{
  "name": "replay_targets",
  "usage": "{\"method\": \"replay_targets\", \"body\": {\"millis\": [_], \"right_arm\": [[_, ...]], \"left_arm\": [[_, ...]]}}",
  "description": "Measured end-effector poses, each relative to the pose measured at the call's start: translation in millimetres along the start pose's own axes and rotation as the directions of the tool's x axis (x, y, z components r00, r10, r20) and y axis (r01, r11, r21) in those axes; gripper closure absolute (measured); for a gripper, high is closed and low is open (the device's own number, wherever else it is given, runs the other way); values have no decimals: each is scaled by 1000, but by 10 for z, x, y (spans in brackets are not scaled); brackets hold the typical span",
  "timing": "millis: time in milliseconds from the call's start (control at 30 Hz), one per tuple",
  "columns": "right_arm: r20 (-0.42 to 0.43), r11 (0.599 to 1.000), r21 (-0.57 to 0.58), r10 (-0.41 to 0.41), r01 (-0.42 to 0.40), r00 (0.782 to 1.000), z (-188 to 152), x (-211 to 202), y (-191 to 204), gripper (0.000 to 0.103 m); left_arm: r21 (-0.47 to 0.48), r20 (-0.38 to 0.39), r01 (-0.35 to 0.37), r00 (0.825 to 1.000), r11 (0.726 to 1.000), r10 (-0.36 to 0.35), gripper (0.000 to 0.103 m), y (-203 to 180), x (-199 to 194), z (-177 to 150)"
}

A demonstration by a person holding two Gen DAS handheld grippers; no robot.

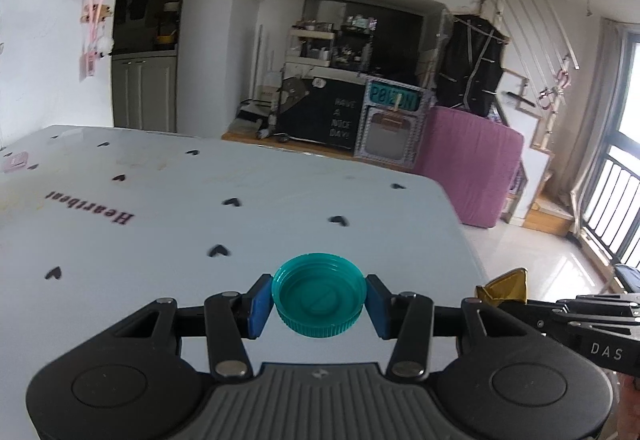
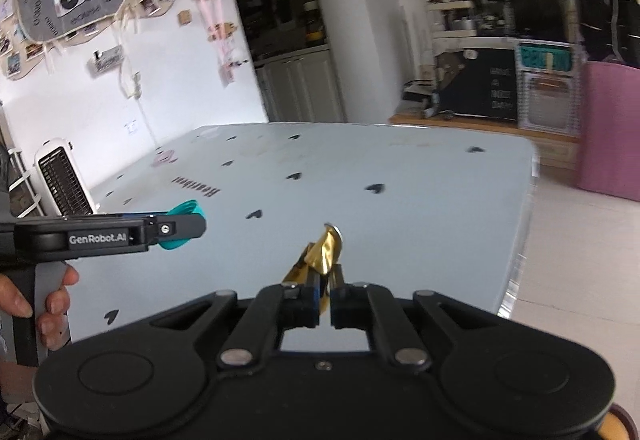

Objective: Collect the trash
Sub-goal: 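Carry the teal cap with the left tool while the right tool carries the gold wrapper to the wastebasket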

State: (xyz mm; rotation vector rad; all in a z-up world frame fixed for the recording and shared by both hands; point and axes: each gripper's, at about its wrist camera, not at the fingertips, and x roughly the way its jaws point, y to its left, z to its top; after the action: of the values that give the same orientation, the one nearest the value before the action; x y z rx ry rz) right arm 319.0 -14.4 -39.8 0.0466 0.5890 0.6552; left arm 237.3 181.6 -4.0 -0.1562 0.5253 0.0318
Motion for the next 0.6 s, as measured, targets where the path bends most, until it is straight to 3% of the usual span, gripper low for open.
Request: {"method": "replay_targets", "body": {"millis": [600], "right_arm": [[58,971,107,-220,214,974,-541,-1407,-718,99]], "left_arm": [[62,-18,209,978,976,-208,53,-1422,-254,-405]]}}
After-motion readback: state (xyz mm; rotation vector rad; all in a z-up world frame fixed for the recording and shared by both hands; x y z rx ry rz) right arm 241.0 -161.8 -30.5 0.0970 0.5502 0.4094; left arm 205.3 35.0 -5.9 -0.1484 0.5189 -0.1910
